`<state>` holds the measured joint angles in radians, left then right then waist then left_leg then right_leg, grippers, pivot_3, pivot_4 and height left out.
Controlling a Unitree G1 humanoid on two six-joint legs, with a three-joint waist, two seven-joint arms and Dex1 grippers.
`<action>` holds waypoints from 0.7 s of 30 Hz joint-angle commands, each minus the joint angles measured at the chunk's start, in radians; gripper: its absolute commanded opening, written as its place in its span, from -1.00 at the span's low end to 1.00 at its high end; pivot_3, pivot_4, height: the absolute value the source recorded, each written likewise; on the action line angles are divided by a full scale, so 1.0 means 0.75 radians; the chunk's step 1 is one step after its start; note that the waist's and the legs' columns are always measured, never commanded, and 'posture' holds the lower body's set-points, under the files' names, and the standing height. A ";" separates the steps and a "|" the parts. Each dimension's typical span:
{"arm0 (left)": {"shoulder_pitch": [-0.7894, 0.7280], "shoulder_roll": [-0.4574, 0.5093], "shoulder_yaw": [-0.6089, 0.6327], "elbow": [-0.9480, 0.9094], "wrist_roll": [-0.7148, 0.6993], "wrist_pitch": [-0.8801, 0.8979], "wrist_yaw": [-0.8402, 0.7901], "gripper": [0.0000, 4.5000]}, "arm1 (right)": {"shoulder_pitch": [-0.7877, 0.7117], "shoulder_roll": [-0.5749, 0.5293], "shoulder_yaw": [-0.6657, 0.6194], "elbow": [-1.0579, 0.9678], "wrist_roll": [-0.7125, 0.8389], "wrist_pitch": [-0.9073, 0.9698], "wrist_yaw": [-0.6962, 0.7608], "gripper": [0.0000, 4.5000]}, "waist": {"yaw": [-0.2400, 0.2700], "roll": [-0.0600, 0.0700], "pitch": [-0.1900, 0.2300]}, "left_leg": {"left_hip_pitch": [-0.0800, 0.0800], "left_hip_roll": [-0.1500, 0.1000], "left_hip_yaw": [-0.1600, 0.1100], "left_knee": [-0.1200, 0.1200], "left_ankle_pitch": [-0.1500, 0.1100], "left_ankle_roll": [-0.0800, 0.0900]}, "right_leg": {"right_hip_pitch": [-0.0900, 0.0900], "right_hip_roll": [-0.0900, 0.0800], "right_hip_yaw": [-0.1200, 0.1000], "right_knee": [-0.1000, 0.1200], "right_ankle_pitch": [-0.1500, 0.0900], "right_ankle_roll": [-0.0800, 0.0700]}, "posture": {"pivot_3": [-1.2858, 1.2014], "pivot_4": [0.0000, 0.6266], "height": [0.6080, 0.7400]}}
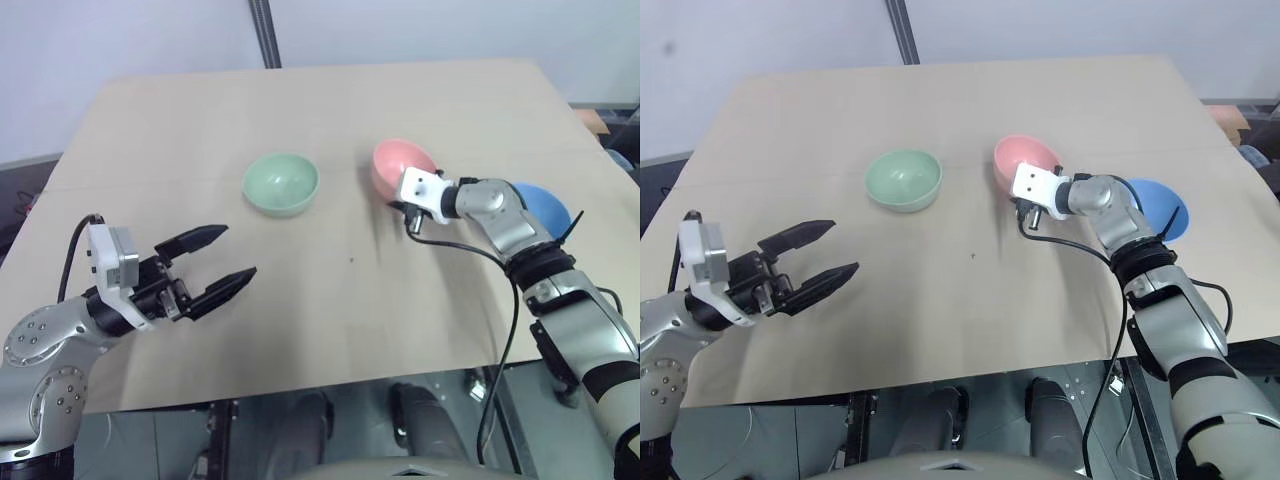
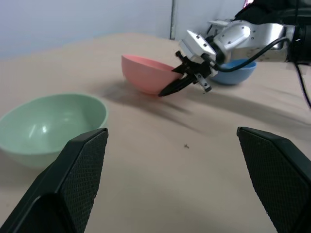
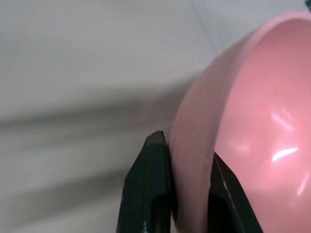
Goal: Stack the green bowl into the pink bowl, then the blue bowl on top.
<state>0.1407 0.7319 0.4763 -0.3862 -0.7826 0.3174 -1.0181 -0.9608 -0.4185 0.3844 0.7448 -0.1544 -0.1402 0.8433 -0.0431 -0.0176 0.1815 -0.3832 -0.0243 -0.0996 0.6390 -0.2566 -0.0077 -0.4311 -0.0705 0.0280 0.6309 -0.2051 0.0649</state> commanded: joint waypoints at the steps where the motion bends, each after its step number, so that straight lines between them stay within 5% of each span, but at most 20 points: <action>1: 0.001 -0.017 0.046 -0.012 -0.008 -0.043 0.000 1.00 | 0.077 -0.001 -0.029 -0.344 0.119 0.072 0.168 -0.97 | -0.001 0.000 0.000 | 0.000 0.000 0.000 0.000 0.000 0.000 | 0.000 0.000 0.000 0.001 0.000 0.000 | 0.03 -0.52 1.00; 7: -0.054 -0.027 0.025 0.065 0.045 -0.066 0.029 1.00 | 0.361 -0.089 0.102 -1.027 0.156 0.436 0.380 -0.97 | 0.007 0.000 0.000 | -0.001 -0.001 -0.002 0.003 0.000 0.000 | -0.002 -0.001 0.000 0.006 0.000 0.000 | 0.03 -0.52 1.00; 12: -0.109 -0.007 -0.029 0.097 0.103 -0.038 0.077 1.00 | 0.416 -0.080 0.195 -1.124 0.093 0.602 0.388 -0.97 | 0.005 -0.001 -0.001 | 0.001 -0.002 -0.002 0.012 -0.001 0.001 | 0.001 -0.001 -0.001 0.012 0.000 0.000 | 0.03 -0.52 1.00; 13: -0.120 -0.005 -0.037 0.096 0.110 -0.031 0.086 1.00 | 0.421 -0.069 0.194 -1.123 0.095 0.618 0.379 -0.63 | 0.005 -0.001 -0.001 | 0.002 -0.001 -0.002 0.013 -0.001 0.001 | 0.002 0.000 -0.001 0.012 0.000 0.000 | 0.03 -0.52 1.00; 19: -0.138 0.035 -0.119 0.060 0.284 -0.029 0.179 1.00 | 0.422 -0.068 0.122 -1.168 0.070 0.675 0.281 0.43 | 0.004 -0.001 -0.001 | 0.003 -0.001 -0.002 0.016 0.000 0.000 | 0.003 0.001 -0.001 0.016 0.000 0.000 | 0.03 -0.52 1.00; 21: -0.183 0.087 -0.181 0.062 0.455 -0.014 0.285 1.00 | 0.467 -0.096 0.019 -1.287 0.147 0.779 0.268 0.60 | 0.006 -0.001 -0.001 | 0.002 -0.001 -0.003 0.016 0.000 0.000 | 0.002 0.001 -0.001 0.016 0.000 0.000 | 0.03 -0.52 1.00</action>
<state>0.0401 0.7559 0.3626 -0.3073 -0.5402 0.3057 -0.8715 -0.6256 -0.4715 0.4954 -0.1080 -0.0956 0.3867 1.0637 -0.0384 -0.0182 0.1811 -0.3818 -0.0249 -0.1021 0.6507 -0.2567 -0.0076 -0.4296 -0.0701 0.0271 0.6427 -0.2050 0.0648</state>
